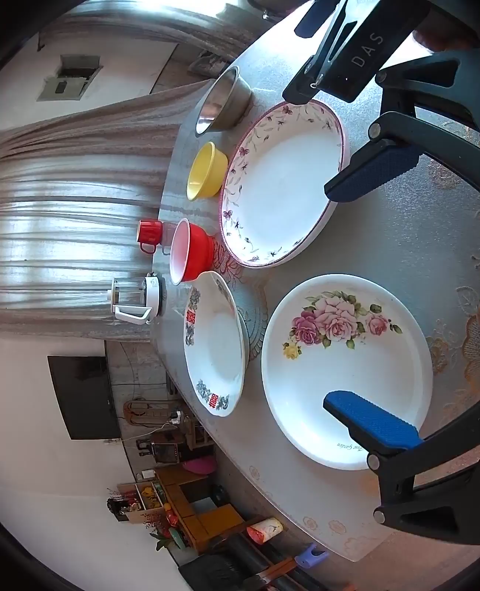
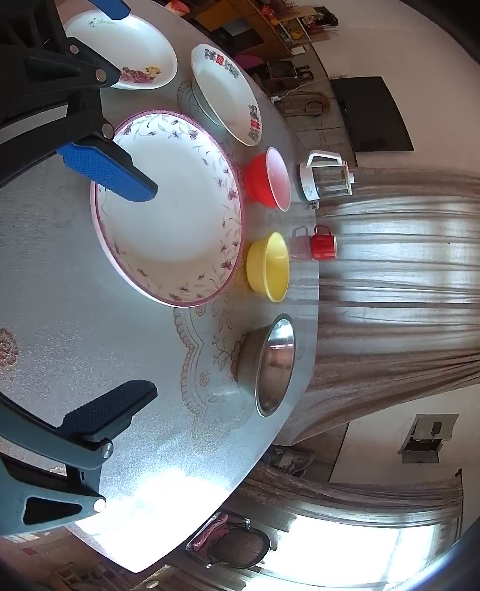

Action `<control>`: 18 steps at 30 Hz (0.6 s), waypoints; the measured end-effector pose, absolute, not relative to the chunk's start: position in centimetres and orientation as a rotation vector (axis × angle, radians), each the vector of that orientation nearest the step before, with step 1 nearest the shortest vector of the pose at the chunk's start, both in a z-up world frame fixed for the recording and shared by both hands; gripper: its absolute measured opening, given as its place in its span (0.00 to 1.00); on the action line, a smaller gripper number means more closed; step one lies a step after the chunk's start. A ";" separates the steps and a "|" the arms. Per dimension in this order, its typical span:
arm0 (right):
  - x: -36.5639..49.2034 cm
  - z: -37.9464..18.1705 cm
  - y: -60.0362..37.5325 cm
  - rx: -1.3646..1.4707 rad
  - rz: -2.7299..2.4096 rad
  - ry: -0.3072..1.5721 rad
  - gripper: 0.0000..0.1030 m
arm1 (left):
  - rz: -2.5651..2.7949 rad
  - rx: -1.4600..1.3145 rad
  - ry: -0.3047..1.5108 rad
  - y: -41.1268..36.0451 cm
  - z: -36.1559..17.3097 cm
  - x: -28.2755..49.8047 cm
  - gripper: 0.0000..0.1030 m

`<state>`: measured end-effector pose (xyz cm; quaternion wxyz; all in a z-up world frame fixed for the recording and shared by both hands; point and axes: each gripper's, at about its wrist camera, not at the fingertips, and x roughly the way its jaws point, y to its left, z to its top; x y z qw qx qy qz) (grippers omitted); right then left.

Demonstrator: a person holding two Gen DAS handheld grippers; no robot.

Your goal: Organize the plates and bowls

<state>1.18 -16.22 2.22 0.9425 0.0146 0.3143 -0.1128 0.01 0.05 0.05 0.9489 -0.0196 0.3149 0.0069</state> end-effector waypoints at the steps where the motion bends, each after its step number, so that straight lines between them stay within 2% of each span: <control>1: 1.2 2.2 -16.3 0.028 -0.230 0.646 0.96 | 0.014 -0.040 0.639 0.1 0.1 0.0 1.00; 18: 1.7 1.8 -16.0 0.039 -0.202 0.657 0.96 | 0.016 -0.035 0.646 0.2 -0.1 0.1 1.00</control>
